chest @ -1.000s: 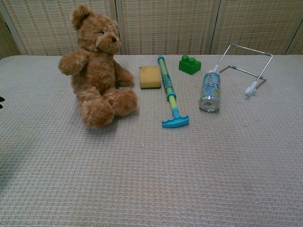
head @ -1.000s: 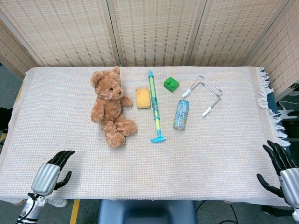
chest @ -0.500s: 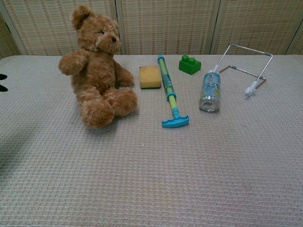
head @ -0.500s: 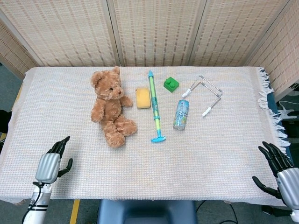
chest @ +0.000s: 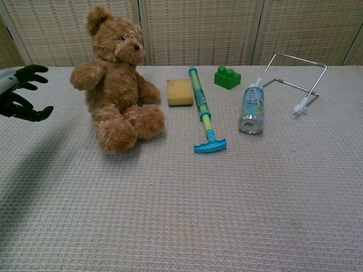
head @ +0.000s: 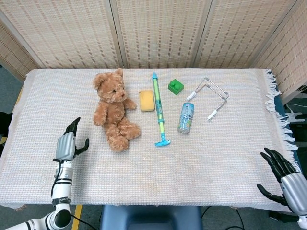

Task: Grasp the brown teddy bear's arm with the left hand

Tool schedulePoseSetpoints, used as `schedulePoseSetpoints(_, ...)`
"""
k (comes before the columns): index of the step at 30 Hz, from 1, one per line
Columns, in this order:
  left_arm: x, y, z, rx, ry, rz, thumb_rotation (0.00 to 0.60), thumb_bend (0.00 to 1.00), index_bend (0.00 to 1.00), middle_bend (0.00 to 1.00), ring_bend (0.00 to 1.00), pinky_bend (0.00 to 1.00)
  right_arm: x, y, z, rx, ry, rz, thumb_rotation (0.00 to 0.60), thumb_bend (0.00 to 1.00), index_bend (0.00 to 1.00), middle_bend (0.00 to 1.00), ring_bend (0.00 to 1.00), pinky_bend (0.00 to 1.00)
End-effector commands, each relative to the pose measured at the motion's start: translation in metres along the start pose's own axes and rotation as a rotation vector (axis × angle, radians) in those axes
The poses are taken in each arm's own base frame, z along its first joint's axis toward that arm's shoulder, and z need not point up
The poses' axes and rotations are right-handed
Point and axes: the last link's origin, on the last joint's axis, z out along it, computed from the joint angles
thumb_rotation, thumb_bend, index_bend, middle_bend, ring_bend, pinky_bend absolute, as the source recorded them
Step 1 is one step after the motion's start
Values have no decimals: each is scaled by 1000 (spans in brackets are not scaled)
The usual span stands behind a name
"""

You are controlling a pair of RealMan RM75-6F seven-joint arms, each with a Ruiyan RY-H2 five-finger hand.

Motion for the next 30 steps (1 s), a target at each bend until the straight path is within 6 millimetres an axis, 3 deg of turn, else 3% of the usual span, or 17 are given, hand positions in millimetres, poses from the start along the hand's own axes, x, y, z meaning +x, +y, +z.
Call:
schedulePoseSetpoints(1, -5, 18, 15, 37, 44, -63, 600, 408, 0, 89, 109, 291, -1, 0, 1, -3, -7, -1, 600, 136, 0, 0, 0, 178)
schedulePoseSetpoints(8, -15, 43, 30, 83, 86, -169, 600, 405, 0, 107, 131, 307, -1, -1, 2, -10, -16, -2, 600, 136, 0, 0, 0, 180)
schedulePoseSetpoints(19, -27, 64, 29, 109, 25, -251, 600, 403, 0, 121, 144, 315, -1, -1, 3, -15, -11, 7, 600, 136, 0, 0, 0, 183)
schedulePoseSetpoints(26, -33, 72, 31, 107, 16, -271, 600, 400, 10, 204, 191, 336, -1, -1, 4, -20, -13, 9, 600, 135, 0, 0, 0, 184)
schedulePoseSetpoints(30, -38, 74, 33, 101, 19, -261, 600, 411, 74, 289, 250, 381, -1, -1, 4, -20, -9, 11, 600, 135, 0, 0, 0, 185)
